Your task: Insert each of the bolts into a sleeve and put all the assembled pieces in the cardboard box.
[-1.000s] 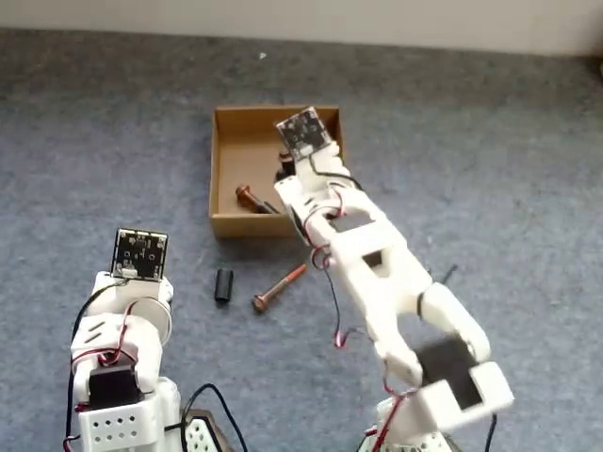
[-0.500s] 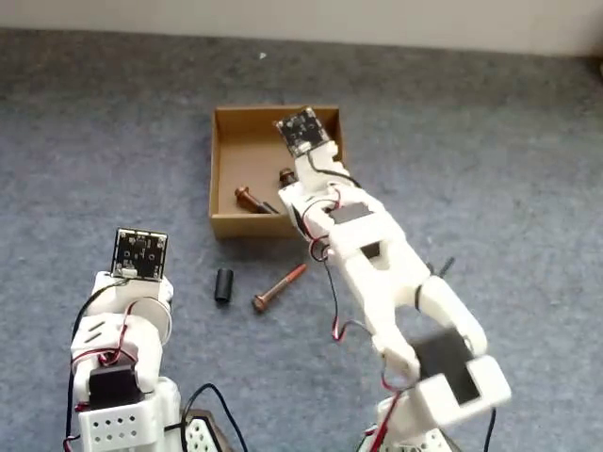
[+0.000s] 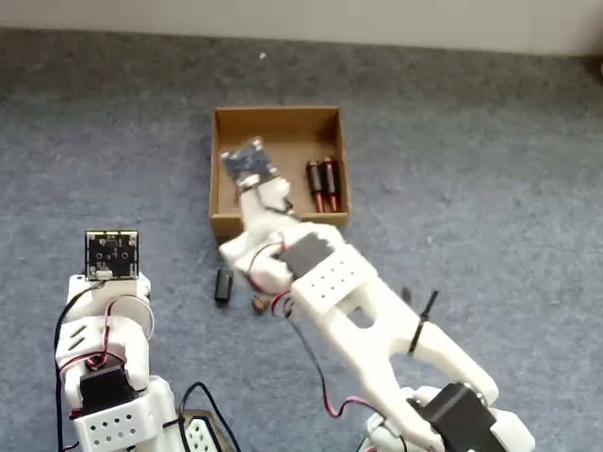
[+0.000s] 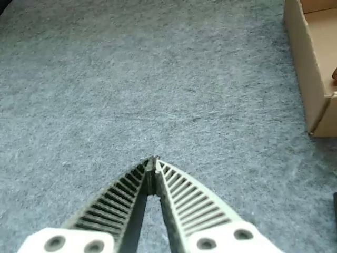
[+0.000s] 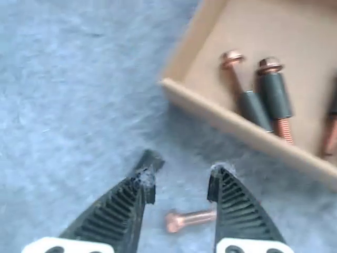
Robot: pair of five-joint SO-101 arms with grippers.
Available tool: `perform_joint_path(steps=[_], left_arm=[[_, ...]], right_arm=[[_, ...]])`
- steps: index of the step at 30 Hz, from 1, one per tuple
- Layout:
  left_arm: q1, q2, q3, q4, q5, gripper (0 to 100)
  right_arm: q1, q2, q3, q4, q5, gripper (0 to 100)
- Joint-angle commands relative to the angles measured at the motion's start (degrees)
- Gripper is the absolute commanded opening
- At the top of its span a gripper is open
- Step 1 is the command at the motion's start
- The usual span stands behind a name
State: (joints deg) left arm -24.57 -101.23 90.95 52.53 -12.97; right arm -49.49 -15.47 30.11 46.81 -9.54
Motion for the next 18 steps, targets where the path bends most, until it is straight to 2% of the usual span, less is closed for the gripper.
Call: perform_joint_path(steps=[1,11,18], left_arm=[[-1.0,-0.5,-0.5,-1.5,0.0,2],[-0.7,-0.5,-0.4,-1.5,0.0,2],[-0.7,-0.5,-0.4,-1.5,0.0,2]], right_arm=[[-4.2,1.6,-3.0,0.3,-4.7,15.3],[-7.5,20.9,-15.3,3.6,-13.0,15.2],[-7.3,31.0,-20.1,5.8,-13.5,14.9]])
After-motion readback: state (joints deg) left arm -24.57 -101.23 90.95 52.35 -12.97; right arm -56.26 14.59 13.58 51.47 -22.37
